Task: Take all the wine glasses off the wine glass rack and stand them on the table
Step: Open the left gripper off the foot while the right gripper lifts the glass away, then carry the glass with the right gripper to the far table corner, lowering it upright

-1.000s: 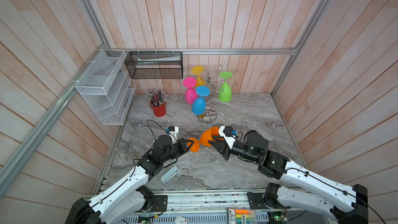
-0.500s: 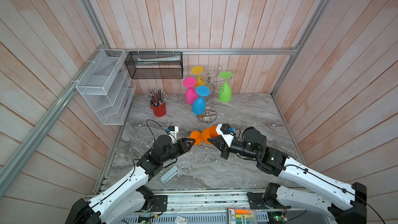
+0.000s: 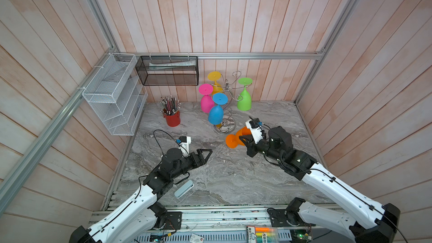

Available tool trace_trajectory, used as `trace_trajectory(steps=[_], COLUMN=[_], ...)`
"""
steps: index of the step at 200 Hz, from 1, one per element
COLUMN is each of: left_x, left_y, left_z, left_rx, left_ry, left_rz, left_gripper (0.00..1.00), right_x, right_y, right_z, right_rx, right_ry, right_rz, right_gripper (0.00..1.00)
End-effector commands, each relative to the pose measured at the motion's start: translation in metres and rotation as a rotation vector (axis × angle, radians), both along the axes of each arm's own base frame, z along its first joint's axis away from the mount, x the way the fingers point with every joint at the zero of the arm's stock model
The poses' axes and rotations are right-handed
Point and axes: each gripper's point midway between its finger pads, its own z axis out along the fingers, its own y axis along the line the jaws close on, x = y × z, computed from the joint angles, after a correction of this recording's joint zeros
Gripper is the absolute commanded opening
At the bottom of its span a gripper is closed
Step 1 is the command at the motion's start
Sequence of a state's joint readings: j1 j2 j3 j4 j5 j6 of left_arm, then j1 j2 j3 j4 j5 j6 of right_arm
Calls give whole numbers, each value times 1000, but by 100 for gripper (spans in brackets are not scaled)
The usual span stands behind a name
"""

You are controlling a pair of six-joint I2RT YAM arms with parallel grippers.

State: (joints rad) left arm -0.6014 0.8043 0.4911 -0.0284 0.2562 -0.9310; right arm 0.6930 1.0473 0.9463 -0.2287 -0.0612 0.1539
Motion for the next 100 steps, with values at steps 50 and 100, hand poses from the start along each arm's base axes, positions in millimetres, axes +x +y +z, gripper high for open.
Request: trace_trajectory(steps=[50,100], left_x=[-9,-20], left_y=[11,13], left_z=[2,2], left_rx=[110,155], left_ry=[-85,-85], left_rz=[-21,-67], left_gripper=[100,100], right_x=[96,163], right_y=[-90,-182], right_z=[-13,-3], right_rx=[-120,-70], right_ry=[102,103], right_rz=[-425,-635], right_gripper=[0,0])
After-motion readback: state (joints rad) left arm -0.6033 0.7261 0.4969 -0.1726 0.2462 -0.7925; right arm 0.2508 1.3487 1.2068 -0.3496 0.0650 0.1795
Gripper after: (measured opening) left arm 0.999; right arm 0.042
